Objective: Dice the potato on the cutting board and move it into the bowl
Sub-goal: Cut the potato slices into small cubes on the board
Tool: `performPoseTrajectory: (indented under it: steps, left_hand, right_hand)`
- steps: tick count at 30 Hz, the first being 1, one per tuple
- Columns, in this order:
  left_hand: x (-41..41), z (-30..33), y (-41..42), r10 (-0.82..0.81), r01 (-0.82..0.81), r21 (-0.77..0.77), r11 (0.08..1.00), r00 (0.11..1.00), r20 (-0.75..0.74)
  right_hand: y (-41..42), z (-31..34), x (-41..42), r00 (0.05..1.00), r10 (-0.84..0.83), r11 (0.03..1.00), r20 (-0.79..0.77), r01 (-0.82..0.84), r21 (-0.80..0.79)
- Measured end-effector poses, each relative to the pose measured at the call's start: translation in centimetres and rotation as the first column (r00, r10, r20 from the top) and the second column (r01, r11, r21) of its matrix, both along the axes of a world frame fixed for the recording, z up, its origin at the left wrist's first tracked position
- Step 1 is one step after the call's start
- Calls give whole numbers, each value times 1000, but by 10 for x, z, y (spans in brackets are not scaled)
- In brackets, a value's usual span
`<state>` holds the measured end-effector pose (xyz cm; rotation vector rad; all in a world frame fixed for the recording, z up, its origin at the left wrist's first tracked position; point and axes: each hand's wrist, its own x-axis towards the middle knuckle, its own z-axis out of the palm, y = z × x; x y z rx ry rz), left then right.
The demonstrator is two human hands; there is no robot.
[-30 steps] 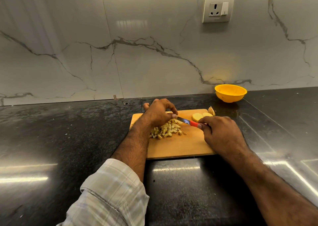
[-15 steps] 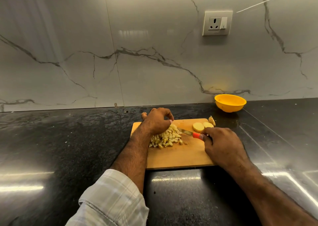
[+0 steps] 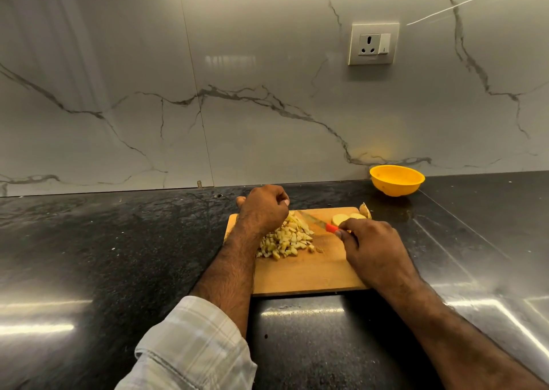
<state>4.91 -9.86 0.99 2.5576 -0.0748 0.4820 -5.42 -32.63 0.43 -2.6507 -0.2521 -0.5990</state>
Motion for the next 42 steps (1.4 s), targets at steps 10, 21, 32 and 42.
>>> performPoseTrajectory:
  steps: [10,21,32,42]
  left_hand:
    - [2,-2,-11,-161,211,150,966,943,-290]
    - [-10,2,-23,-118,143,257,956,987,-110]
    - [-2,8,-105,-275,359,197,912,894,-353]
    - [11,4,-103,-339,408,112,906,858,-386]
  right_hand:
    - [8,8,1,978,-47,996,-204,32,-78]
    - [-2,5,-6,976,-178,975,-129,157,-156]
    - [-24,9,-5,900,-368,929,-234,365,-59]
    - [-20,12,-2,885,-335,942,-322,310,-130]
